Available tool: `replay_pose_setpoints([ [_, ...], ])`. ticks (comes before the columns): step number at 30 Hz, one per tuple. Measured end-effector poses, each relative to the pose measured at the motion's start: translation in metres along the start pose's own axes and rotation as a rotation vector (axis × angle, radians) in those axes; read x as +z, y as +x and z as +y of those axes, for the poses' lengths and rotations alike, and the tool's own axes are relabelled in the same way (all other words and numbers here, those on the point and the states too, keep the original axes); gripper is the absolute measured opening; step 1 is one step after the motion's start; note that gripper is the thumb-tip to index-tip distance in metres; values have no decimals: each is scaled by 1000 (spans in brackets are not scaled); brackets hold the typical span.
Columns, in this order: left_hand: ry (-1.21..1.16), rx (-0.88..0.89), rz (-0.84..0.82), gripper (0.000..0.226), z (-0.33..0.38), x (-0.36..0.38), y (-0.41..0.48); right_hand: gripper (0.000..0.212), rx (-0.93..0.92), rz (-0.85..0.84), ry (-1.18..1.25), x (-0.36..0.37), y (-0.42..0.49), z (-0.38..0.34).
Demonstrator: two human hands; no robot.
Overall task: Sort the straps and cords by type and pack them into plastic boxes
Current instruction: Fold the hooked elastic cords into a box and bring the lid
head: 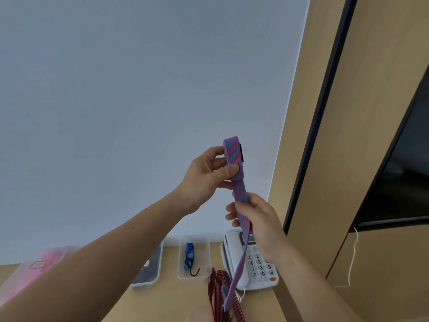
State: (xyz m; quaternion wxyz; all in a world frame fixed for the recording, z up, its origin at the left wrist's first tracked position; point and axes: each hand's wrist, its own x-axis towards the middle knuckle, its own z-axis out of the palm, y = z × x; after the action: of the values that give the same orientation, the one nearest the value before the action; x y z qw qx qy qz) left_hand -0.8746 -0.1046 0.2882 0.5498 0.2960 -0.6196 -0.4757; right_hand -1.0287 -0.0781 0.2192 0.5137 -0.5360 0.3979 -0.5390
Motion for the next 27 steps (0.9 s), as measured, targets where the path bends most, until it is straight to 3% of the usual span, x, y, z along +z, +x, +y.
replay_pose_setpoints([
  [6, 86, -34, 26, 34, -10, 0, 0, 29, -55, 103, -12, 12, 2, -12],
  [10, 320, 38, 4, 34, -21, -6, -3, 38, 16, 140, 0, 12, 2, -10],
  [15, 769, 307, -94, 41, -38, -10, -13, 68, 159, 80, 73, 10, 1, -11],
  [21, 1064, 576, -84, 41, -47, -18, -13, 81, 193, 68, 60, 9, 1, -12],
  [27, 1194, 853, -115, 58, -61, -24, -6, 59, 148, 105, 31, 10, -2, -7],
])
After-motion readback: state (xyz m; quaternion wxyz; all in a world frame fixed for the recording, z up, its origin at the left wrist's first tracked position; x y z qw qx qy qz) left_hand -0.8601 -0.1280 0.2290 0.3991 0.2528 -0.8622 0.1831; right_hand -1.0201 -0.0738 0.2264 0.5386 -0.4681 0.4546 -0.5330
